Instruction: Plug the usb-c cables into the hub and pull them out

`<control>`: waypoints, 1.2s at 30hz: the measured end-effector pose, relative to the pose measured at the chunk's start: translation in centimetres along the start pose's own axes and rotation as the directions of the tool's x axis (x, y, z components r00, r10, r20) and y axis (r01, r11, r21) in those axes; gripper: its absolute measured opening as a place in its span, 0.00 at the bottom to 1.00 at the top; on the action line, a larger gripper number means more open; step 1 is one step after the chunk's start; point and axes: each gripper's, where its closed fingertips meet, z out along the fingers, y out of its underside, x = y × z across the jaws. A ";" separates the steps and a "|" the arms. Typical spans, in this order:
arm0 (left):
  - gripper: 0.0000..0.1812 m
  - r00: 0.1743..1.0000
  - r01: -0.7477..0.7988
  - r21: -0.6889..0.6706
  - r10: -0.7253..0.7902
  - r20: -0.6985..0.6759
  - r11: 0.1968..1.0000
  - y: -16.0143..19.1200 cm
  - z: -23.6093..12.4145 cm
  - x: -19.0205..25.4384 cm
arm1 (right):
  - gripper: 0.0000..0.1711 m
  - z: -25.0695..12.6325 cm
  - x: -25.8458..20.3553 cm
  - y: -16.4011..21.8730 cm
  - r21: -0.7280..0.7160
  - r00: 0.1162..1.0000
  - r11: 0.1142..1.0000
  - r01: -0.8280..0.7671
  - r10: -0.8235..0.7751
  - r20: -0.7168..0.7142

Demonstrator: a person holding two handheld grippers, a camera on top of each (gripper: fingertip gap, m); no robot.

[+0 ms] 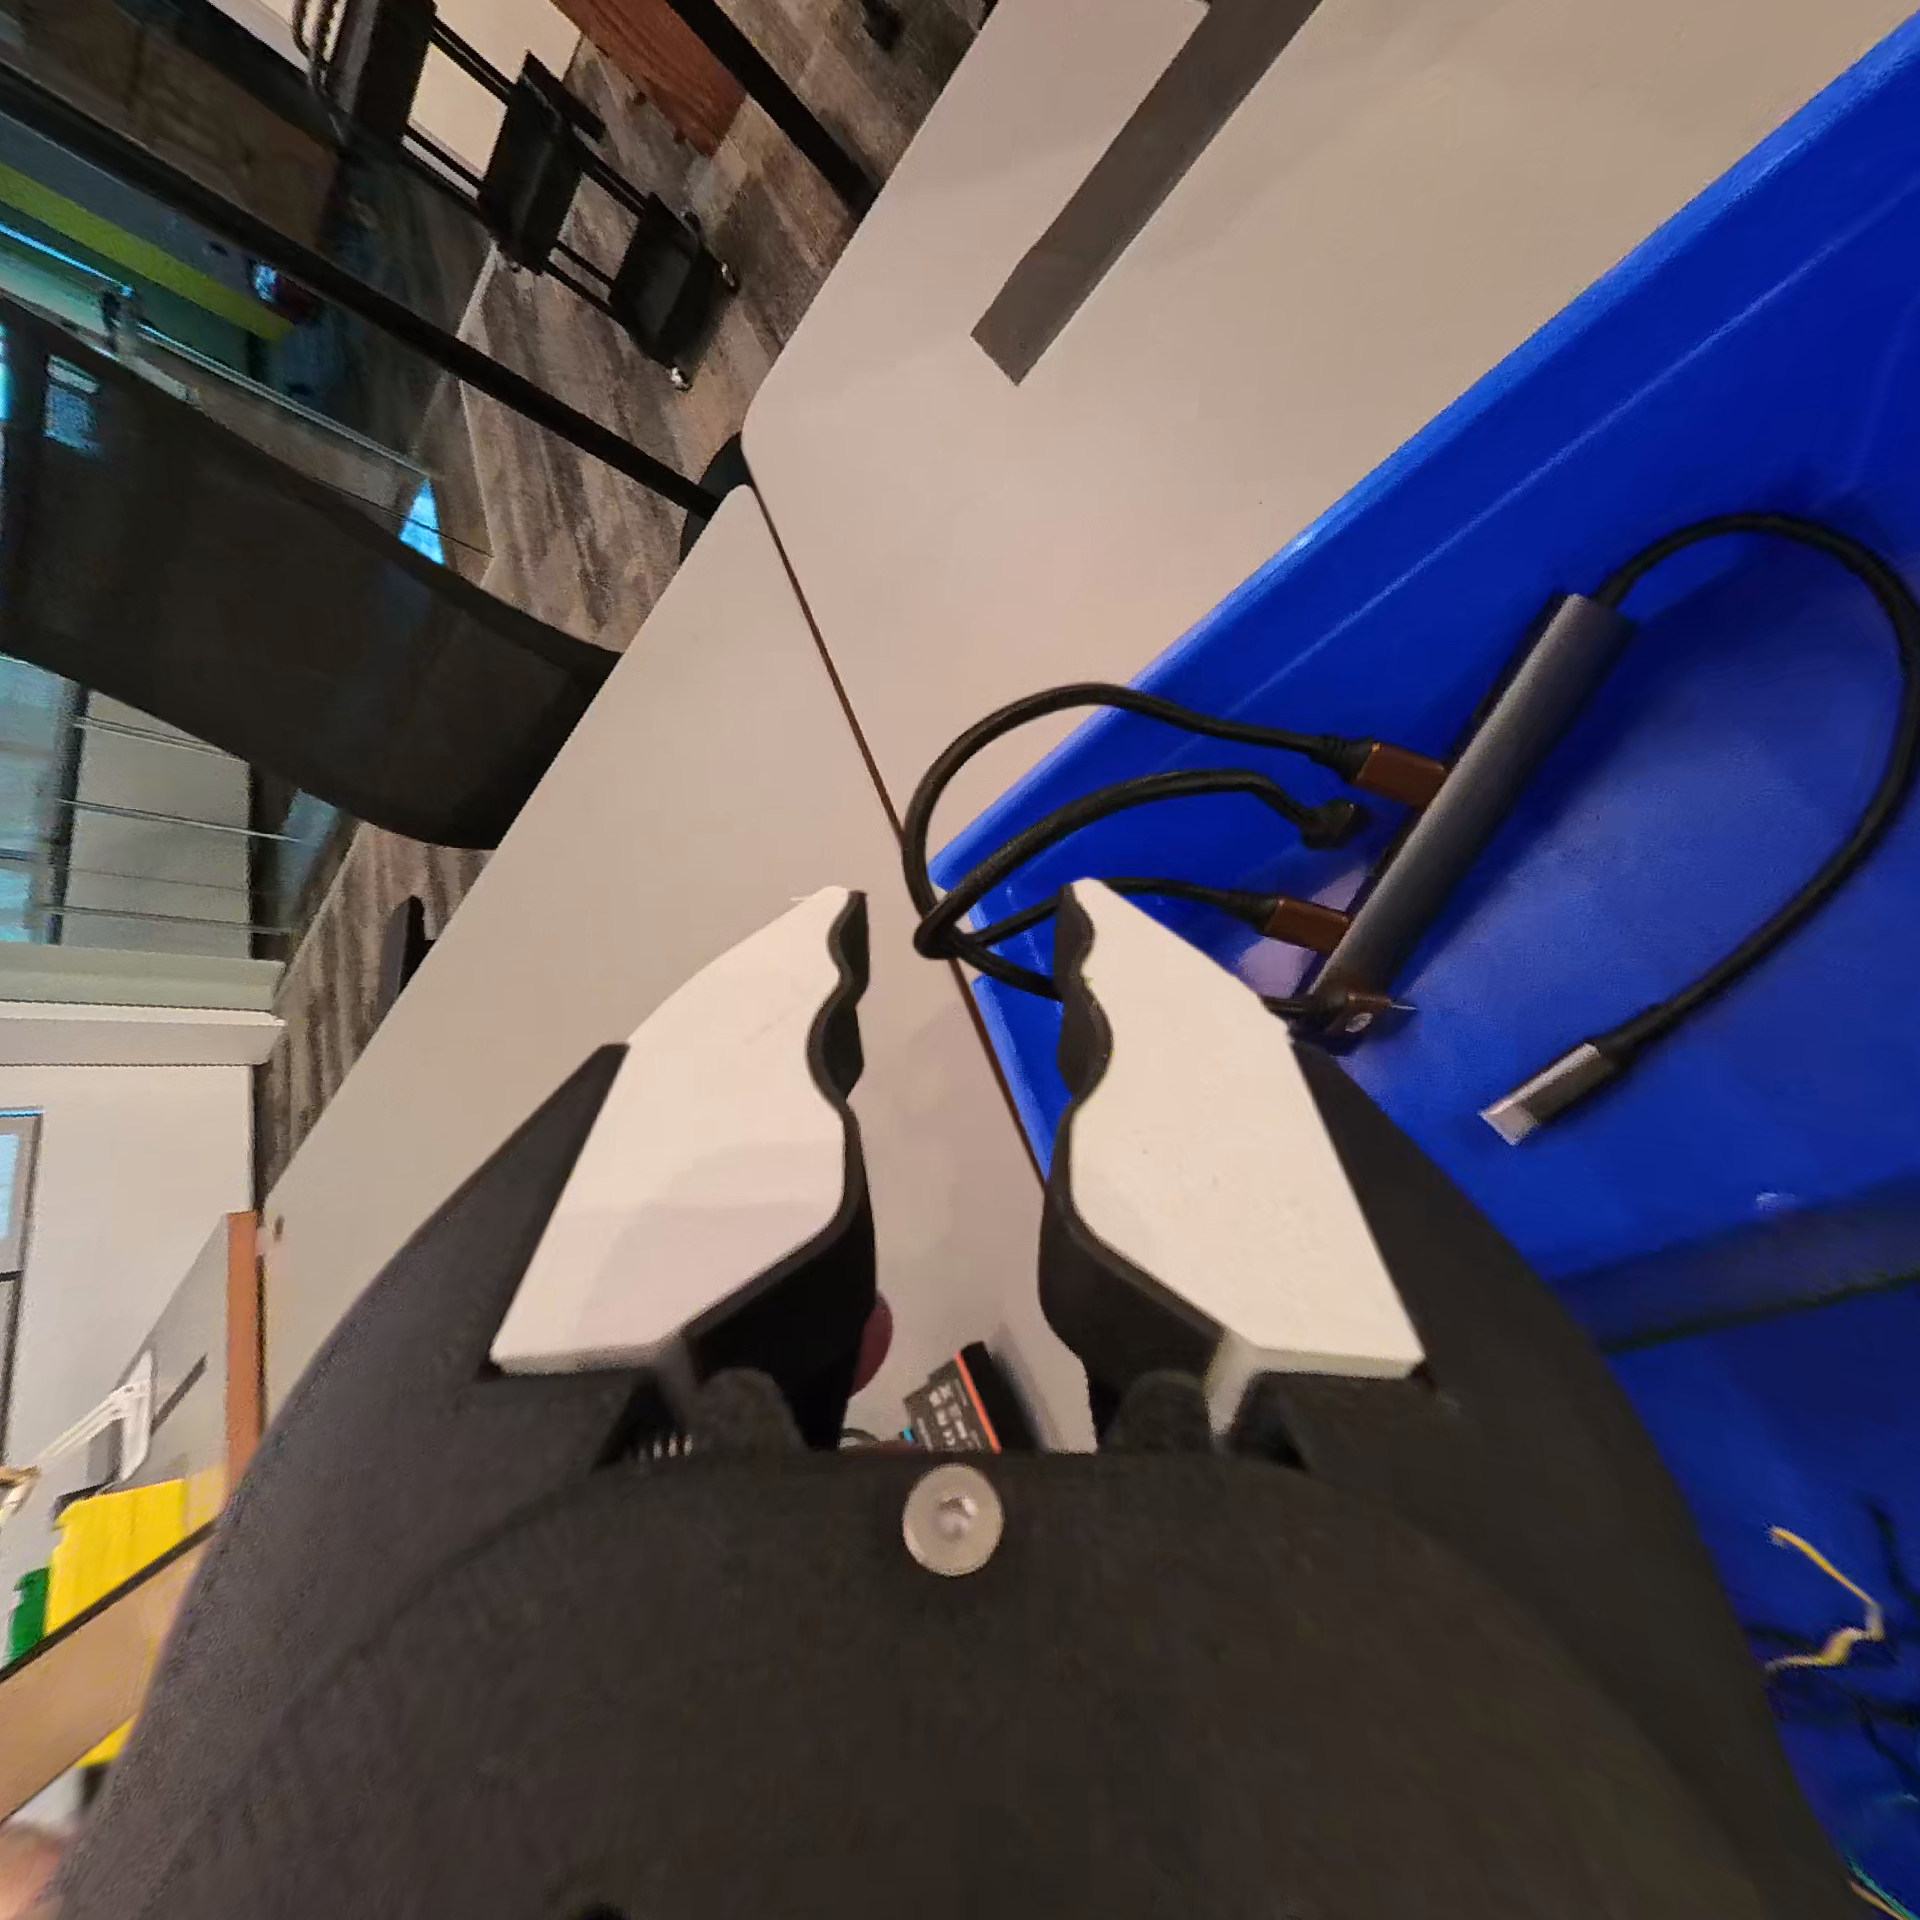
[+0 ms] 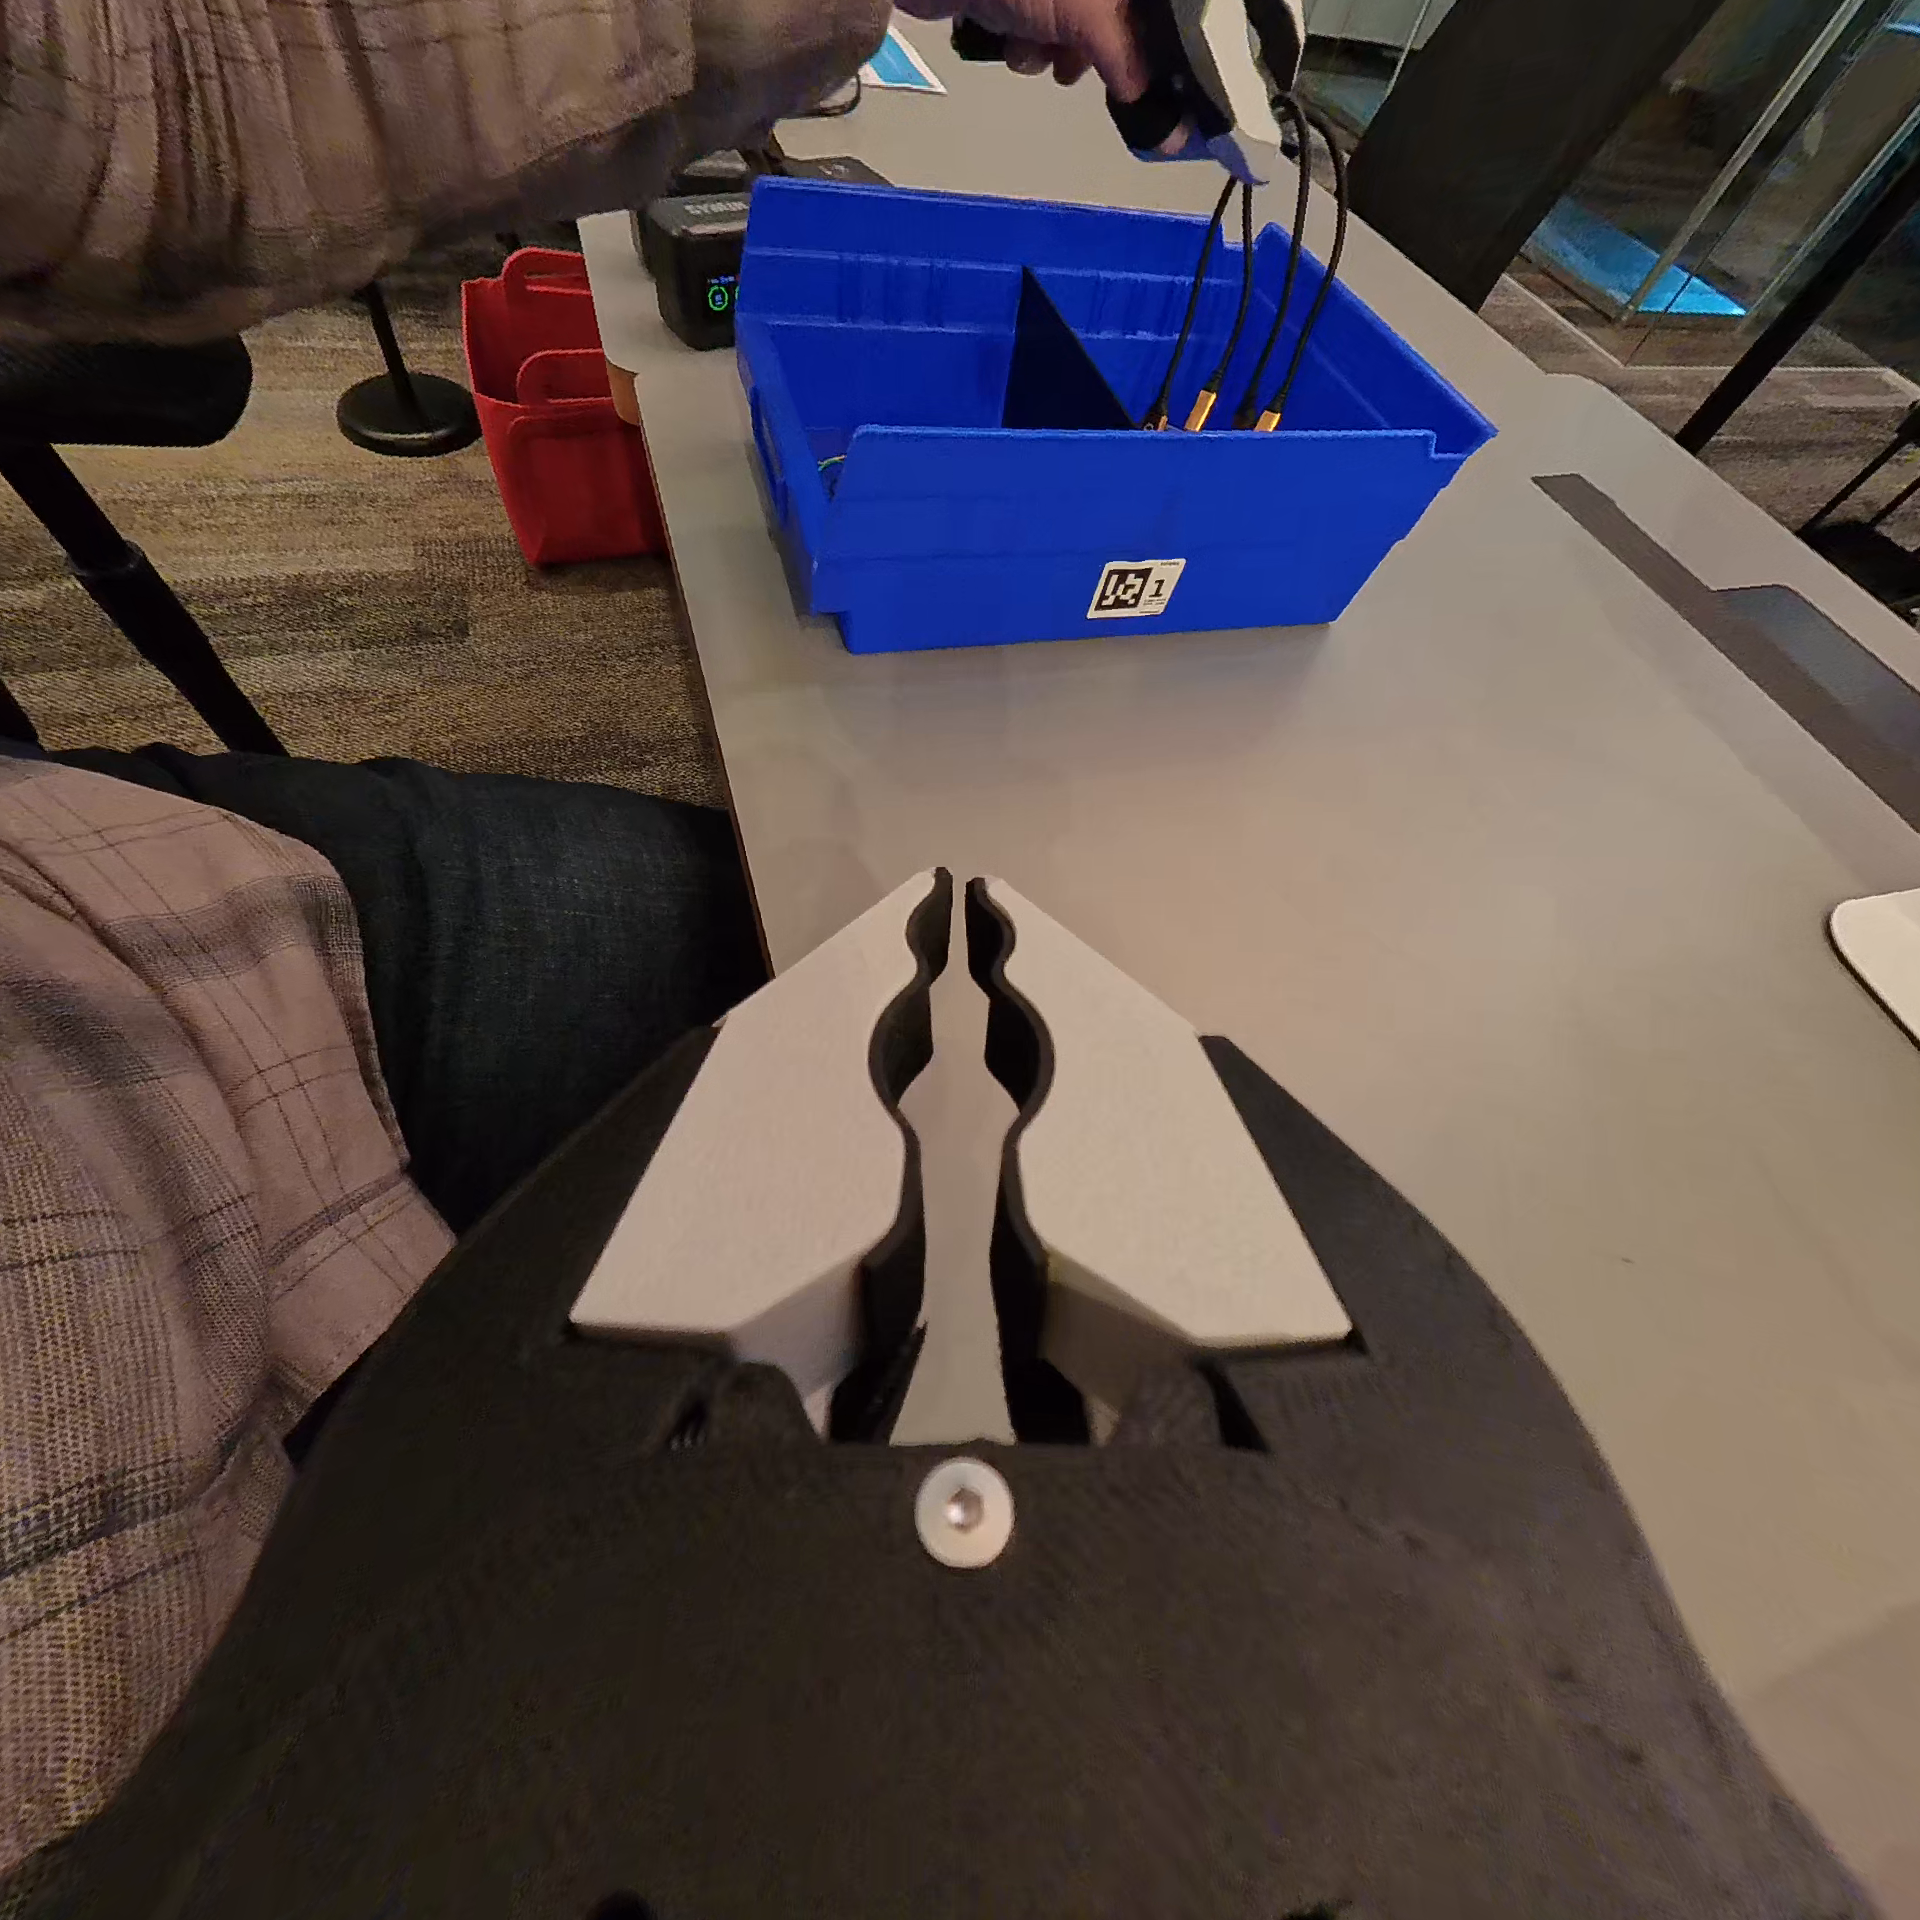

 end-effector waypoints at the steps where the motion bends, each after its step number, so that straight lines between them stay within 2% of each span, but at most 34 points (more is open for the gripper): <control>1: 0.19 1.000 -0.016 -0.015 0.016 0.016 1.000 0.2 0.4 -0.2 | 0.00 0.0 0.0 0.0 0.000 1.000 1.000 -0.001 0.001 0.002; 5: 0.16 0.998 -0.044 -0.046 0.046 0.050 0.998 0.7 1.8 -0.4 | 0.00 0.1 -0.1 0.1 -0.002 1.000 1.000 0.001 -0.001 0.007; 8: 0.06 0.997 -0.016 -0.035 0.018 0.077 0.999 0.6 2.1 -0.7 | 0.00 0.1 0.1 0.2 0.000 1.000 1.000 -0.005 0.005 0.004; 14: 0.04 0.994 -0.013 -0.012 0.014 0.108 1.000 0.0 1.4 -0.9 | 0.00 0.0 0.2 0.4 0.000 1.000 1.000 -0.011 0.011 0.004; 17: 0.06 0.997 -0.014 -0.072 0.019 0.071 0.997 1.0 1.0 -0.6 | 0.00 0.0 0.1 0.3 0.001 1.000 1.000 -0.008 0.008 0.005; 19: 0.17 0.999 -0.009 -0.092 0.013 0.049 0.996 1.5 0.4 -0.4 | 0.00 0.0 0.2 0.3 0.002 1.000 1.000 -0.009 0.008 0.003; 20: 0.20 0.998 -0.013 -0.093 0.019 0.066 0.996 1.5 -0.1 -0.6 | 0.00 -0.1 0.3 0.2 0.004 1.000 1.000 -0.009 0.009 0.002; 23: 0.22 0.983 -0.078 -0.046 0.084 0.161 0.996 0.0 -2.5 -1.1 | 0.00 -0.1 0.3 0.2 0.005 1.000 1.000 -0.012 0.012 0.000; 25: 0.20 0.972 -0.162 0.008 0.159 0.173 0.987 -2.0 -3.9 0.4 | 0.00 0.0 0.2 0.2 0.006 1.000 1.000 -0.014 0.014 0.006; 27: 0.16 0.961 -0.261 0.045 0.255 0.104 0.964 -3.7 -4.2 3.7 | 0.00 0.2 -0.1 0.1 0.004 1.000 1.000 -0.010 0.010 0.015; 30: 0.16 0.931 -0.365 0.033 0.365 -0.018 0.931 -4.7 -2.6 8.0 | 0.00 0.4 -0.7 0.0 -0.002 1.000 1.000 0.008 -0.008 0.025; 33: 0.18 0.914 -0.372 -0.013 0.364 -0.182 0.928 -4.1 -0.1 11.0 | 0.00 0.2 -0.8 -0.2 -0.007 1.000 1.000 0.027 -0.026 0.013; 36: 0.18 0.910 -0.362 -0.070 0.336 -0.245 0.930 -3.3 2.3 11.7 | 0.00 -0.4 -0.3 -0.5 0.005 1.000 1.000 0.020 -0.020 -0.005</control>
